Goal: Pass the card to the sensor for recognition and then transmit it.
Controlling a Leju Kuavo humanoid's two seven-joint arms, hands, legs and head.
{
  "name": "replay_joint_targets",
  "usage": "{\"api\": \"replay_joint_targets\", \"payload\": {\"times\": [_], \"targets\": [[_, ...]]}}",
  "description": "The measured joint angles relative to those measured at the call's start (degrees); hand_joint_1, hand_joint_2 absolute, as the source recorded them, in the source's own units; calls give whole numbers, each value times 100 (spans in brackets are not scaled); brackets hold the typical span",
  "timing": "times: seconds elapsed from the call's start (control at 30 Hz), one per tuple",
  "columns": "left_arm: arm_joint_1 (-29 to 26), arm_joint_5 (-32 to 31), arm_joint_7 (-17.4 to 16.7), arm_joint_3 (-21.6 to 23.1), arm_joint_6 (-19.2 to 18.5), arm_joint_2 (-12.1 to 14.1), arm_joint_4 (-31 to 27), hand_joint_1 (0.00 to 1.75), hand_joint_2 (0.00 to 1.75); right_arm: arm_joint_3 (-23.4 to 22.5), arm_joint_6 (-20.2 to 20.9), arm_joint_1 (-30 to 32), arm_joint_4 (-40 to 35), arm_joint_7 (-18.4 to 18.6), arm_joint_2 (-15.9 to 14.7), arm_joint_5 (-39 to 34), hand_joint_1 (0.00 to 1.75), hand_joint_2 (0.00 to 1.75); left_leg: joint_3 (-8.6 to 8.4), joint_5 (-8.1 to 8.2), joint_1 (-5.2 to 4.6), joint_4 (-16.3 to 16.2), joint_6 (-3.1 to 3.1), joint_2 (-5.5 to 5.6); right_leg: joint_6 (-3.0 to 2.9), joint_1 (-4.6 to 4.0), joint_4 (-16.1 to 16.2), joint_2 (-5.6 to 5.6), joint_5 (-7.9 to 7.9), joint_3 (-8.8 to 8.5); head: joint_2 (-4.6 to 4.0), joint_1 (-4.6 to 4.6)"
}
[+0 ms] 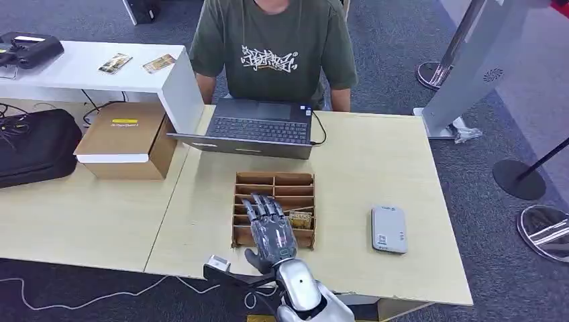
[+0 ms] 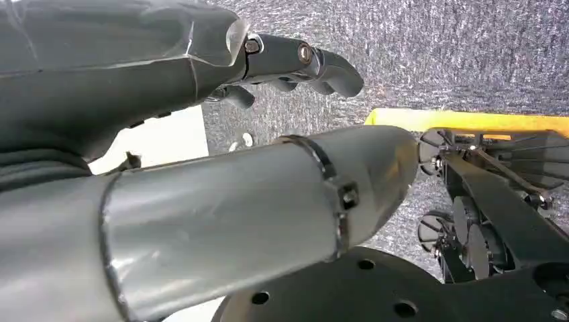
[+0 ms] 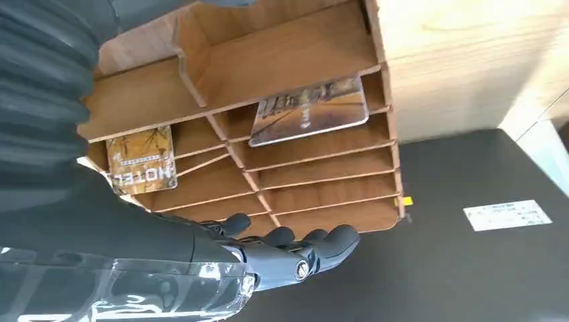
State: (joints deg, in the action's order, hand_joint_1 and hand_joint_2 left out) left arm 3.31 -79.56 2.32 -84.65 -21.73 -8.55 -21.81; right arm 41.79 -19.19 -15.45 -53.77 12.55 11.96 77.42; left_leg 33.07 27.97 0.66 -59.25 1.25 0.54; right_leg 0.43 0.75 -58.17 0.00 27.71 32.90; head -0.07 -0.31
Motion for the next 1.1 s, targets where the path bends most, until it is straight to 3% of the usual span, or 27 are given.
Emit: {"api": "replay_joint_targets", "payload": {"times": [0.4,0.47,0.67,1.1], "targets": [[0,0,11,2,-13,9,2,0,0,125,18,-64,144,-33,17,-55,0,175,1,0,0,0,0,0,0,0,0,0,0,0,0,2],[-11,46,39,2,-52,7,2,0,0,216,402,-94,137,149,17,94,0,175,0,0,0,0,0,0,0,0,0,0,0,0,0,2],[-27,94,70,2,-96,7,2,0,0,221,994,-77,-173,389,-17,354,0,175,0,0,0,0,0,0,0,0,0,2,0,1,0,2],[-50,122,70,2,-142,-4,2,0,0,229,1143,-75,-225,374,-24,378,0,175,0,0,0,0,0,0,0,0,0,1,0,0,0,2]]}}
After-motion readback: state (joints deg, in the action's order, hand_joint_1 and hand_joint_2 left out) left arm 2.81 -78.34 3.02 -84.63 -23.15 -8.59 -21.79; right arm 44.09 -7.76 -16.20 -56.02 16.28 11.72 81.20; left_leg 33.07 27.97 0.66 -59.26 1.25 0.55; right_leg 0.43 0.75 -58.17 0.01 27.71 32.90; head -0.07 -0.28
